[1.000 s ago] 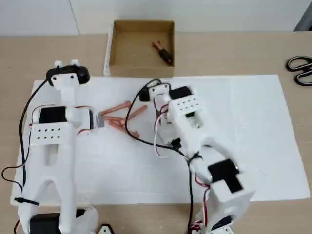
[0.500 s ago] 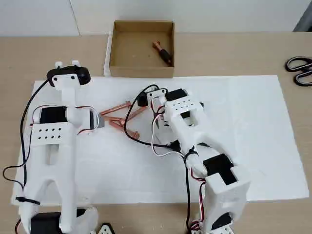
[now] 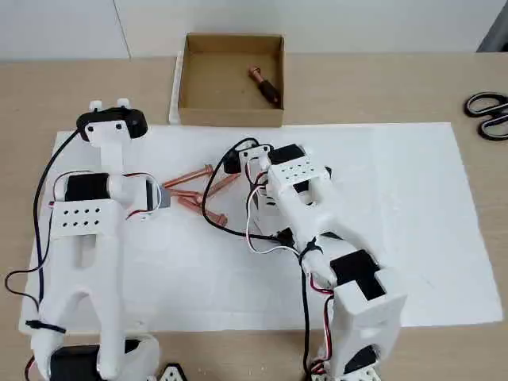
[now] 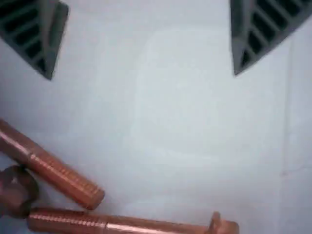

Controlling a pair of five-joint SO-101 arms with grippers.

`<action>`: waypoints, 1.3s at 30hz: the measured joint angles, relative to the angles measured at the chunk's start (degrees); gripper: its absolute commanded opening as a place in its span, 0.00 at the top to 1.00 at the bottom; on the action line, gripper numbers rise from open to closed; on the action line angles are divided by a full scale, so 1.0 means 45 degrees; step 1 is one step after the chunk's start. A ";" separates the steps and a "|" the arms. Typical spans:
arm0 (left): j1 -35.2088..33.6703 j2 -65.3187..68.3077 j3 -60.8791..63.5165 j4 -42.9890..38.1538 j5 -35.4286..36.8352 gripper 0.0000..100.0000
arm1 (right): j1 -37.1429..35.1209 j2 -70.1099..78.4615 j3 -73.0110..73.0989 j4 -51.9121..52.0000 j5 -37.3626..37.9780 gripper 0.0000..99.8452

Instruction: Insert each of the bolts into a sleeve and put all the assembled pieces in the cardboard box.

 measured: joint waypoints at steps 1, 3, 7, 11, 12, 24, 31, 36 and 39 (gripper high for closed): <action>0.0000 0.0000 0.0000 0.0000 0.0000 0.77 | 0.0000 0.0000 -0.0020 0.0000 0.0000 0.88; 0.0000 0.0000 0.0000 0.0000 0.0000 0.77 | 0.0000 0.0000 -0.0020 0.0020 0.0000 0.88; 0.0000 0.0000 0.0000 0.0000 0.0000 0.78 | 0.0000 0.0039 -0.0078 0.0078 0.0000 0.88; 0.0000 0.0000 0.0000 0.0000 0.0000 0.78 | 0.0000 0.0078 -0.0078 0.0078 0.0000 0.94; 0.0000 0.0000 0.0000 0.0000 0.0000 0.78 | 0.0000 0.0098 -0.0078 0.0078 0.0000 0.98; 0.0000 0.0078 -0.0742 0.0547 -0.0020 0.78 | 0.0078 0.0391 -0.2403 0.2403 0.0625 1.00; 0.0000 0.0117 -0.3009 0.2071 -0.0410 0.78 | 0.1094 -0.1524 -0.4650 0.3516 0.1055 1.00; 0.0254 0.0762 -0.3536 0.2305 -0.1407 0.78 | 0.1973 -0.3790 -0.4630 0.3595 0.1114 1.00; 0.0254 0.1954 -0.4200 0.2305 -0.0781 0.78 | 0.2852 -0.4415 -0.4220 0.3614 0.1114 1.00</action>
